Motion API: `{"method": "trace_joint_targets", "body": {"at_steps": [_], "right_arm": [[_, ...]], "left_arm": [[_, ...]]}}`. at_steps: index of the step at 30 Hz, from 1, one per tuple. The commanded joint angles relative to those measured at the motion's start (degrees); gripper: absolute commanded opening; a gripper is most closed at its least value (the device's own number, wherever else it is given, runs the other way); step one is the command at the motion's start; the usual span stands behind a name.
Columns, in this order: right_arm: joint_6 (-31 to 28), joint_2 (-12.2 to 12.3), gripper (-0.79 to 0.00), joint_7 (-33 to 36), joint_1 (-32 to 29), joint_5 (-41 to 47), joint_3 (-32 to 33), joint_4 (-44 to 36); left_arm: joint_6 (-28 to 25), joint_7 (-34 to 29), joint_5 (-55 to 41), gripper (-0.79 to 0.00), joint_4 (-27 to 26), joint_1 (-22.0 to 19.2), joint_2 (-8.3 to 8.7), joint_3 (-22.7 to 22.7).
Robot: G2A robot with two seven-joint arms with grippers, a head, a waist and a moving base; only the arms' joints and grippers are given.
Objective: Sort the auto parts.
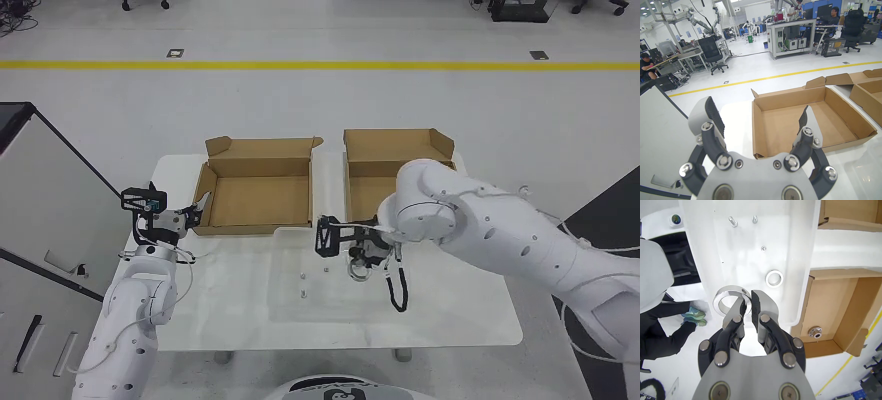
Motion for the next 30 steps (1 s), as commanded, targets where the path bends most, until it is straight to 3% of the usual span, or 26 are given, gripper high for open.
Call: {"method": "trace_joint_targets", "body": {"at_steps": [1,12,14,21,30], "right_arm": [[0.24,1.53,-0.785,0.23,-0.26,1.35,1.6,-2.32],[0.24,1.53,-0.785,0.23,-0.26,1.35,1.6,-2.32],[1.51,1.83,-0.785,-4.91,-1.06,3.2,3.88,-0.69],[-2.32,5.88,-0.785,-15.3,-8.29,17.09,16.21,6.33],[-14.91,9.78,-0.785,-26.01,-23.16,42.83,28.96,13.23]], "left_arm": [[0.0,0.0,0.0,0.0,0.0,0.0,0.0,0.0],[0.0,0.0,0.0,0.0,0.0,0.0,0.0,0.0],[0.0,0.0,0.0,0.0,0.0,0.0,0.0,0.0],[0.0,0.0,0.0,0.0,0.0,0.0,0.0,0.0],[0.0,0.0,0.0,0.0,0.0,0.0,0.0,0.0]]}}
